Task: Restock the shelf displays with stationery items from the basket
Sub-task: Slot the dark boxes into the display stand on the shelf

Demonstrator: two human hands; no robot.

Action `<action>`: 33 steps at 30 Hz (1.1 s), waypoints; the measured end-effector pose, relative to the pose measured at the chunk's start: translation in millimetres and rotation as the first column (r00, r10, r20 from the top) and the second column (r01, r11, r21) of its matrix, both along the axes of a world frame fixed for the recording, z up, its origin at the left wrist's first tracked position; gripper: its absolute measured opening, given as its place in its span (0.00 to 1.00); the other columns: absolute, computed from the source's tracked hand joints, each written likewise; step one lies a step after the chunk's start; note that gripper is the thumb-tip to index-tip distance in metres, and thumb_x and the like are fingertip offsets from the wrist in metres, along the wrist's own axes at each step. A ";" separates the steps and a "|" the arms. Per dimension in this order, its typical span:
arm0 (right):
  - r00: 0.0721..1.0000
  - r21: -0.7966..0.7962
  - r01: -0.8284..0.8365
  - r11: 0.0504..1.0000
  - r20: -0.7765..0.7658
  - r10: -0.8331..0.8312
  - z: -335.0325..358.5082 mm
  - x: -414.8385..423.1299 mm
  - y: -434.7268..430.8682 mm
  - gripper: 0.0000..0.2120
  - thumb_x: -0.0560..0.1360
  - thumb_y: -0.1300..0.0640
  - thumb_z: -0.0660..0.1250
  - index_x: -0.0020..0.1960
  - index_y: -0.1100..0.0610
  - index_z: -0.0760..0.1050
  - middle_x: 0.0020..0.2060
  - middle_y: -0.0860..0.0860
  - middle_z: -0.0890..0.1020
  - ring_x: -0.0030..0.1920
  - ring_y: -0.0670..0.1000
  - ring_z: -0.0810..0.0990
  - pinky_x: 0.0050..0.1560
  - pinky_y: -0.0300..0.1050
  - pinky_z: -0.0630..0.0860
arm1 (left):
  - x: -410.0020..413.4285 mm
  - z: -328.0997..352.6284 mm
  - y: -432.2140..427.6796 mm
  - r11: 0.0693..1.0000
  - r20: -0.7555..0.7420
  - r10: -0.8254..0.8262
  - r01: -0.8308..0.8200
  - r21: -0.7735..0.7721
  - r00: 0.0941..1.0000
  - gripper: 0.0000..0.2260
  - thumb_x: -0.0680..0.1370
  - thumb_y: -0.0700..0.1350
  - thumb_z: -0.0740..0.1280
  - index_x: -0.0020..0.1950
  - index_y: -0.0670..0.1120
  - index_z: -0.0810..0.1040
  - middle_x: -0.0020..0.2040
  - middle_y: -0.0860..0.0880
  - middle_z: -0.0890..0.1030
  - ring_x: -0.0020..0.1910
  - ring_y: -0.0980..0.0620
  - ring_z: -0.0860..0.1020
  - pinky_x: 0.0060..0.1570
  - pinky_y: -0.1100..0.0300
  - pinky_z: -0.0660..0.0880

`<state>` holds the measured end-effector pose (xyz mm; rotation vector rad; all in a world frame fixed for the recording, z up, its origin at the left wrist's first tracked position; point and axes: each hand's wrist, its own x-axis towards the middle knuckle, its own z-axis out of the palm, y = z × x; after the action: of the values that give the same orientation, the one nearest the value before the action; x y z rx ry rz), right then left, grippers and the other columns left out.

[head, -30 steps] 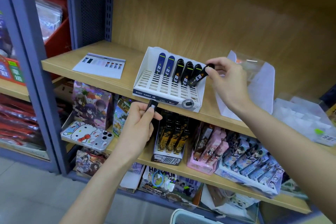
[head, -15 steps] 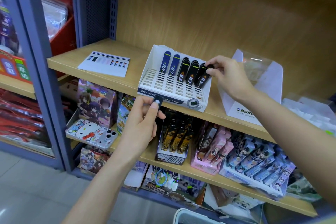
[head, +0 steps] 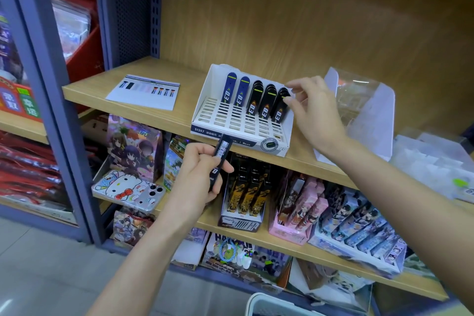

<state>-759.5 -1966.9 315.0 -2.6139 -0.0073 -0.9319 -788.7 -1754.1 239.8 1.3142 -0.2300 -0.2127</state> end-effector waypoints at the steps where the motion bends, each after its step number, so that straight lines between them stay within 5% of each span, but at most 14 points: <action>1: 0.999 0.029 -0.040 0.999 0.018 0.039 -2.7 -8.3 7.8 0.08 0.78 0.62 0.63 0.56 0.58 0.76 0.48 0.50 0.73 0.41 0.39 0.72 0.47 0.25 0.66 | 0.0 -0.3 -0.8 1.000 -0.010 -0.017 0.017 -0.011 1.000 0.07 0.80 0.34 0.53 0.46 0.45 0.65 0.33 0.50 0.78 0.22 0.56 0.64 0.22 0.66 0.60; 6: 0.958 0.104 -0.222 0.969 -0.164 0.237 -23.0 -45.8 41.3 0.09 0.80 0.56 0.59 0.56 0.53 0.77 0.47 0.47 0.78 0.43 0.42 0.78 0.47 0.34 0.72 | -2.4 -3.2 -4.1 0.995 0.099 -0.079 0.072 0.066 0.992 0.07 0.80 0.35 0.58 0.46 0.44 0.72 0.33 0.52 0.75 0.24 0.59 0.67 0.24 0.67 0.63; 10: 0.863 0.381 -0.304 0.873 -0.279 0.422 -26.4 -63.9 58.5 0.05 0.79 0.58 0.63 0.48 0.51 0.77 0.40 0.47 0.81 0.37 0.43 0.81 0.42 0.37 0.78 | -5.9 -3.5 -1.6 0.973 0.330 -0.118 0.043 0.226 0.937 0.06 0.77 0.38 0.66 0.46 0.49 0.79 0.27 0.62 0.75 0.27 0.66 0.71 0.32 0.72 0.66; 15: 0.900 0.489 -0.297 0.820 -0.143 0.411 -28.4 -77.2 60.7 0.02 0.73 0.60 0.71 0.44 0.54 0.80 0.41 0.49 0.80 0.41 0.46 0.80 0.46 0.39 0.79 | -5.3 -4.3 -2.2 0.993 0.183 0.037 -0.057 0.104 0.982 0.03 0.75 0.43 0.69 0.47 0.47 0.78 0.29 0.56 0.76 0.25 0.63 0.72 0.29 0.71 0.69; 18: 0.918 0.535 -0.261 0.804 -0.119 0.377 -32.0 -84.4 58.3 0.09 0.70 0.62 0.73 0.46 0.49 0.79 0.46 0.47 0.80 0.46 0.46 0.80 0.49 0.38 0.79 | -7.8 -3.0 -1.7 0.996 0.131 0.052 -0.060 0.061 0.990 0.03 0.75 0.41 0.69 0.48 0.45 0.77 0.31 0.53 0.76 0.24 0.62 0.71 0.28 0.71 0.69; 24: 0.914 0.453 -0.199 0.869 -0.235 0.331 -46.0 -101.8 60.9 0.10 0.70 0.59 0.75 0.46 0.47 0.78 0.39 0.45 0.81 0.41 0.43 0.79 0.45 0.36 0.77 | -14.7 0.6 -3.7 0.990 0.284 0.117 -0.134 0.040 0.952 0.11 0.72 0.35 0.72 0.48 0.48 0.76 0.38 0.49 0.76 0.31 0.62 0.74 0.36 0.72 0.72; 28: 0.915 0.344 -0.217 0.914 -0.255 0.313 -50.3 -110.9 62.4 0.03 0.73 0.53 0.71 0.44 0.50 0.77 0.34 0.43 0.79 0.36 0.40 0.76 0.37 0.30 0.69 | -27.4 -2.6 -5.2 0.981 0.521 0.006 -0.106 0.162 0.854 0.15 0.75 0.35 0.69 0.52 0.56 0.78 0.41 0.57 0.78 0.41 0.61 0.77 0.43 0.70 0.73; 33: 0.901 0.262 -0.197 0.945 -0.331 0.279 -49.1 -114.7 53.5 0.10 0.76 0.54 0.67 0.42 0.44 0.66 0.34 0.43 0.77 0.34 0.42 0.77 0.36 0.34 0.73 | -27.8 -11.6 -2.9 0.890 0.709 -0.086 -0.266 0.370 0.700 0.14 0.78 0.40 0.65 0.62 0.52 0.76 0.50 0.59 0.74 0.50 0.62 0.73 0.50 0.76 0.66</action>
<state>-874.2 -1913.4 265.9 -2.4630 -0.1199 -0.3315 -816.6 -1757.0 228.3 1.8326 -0.8187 0.3853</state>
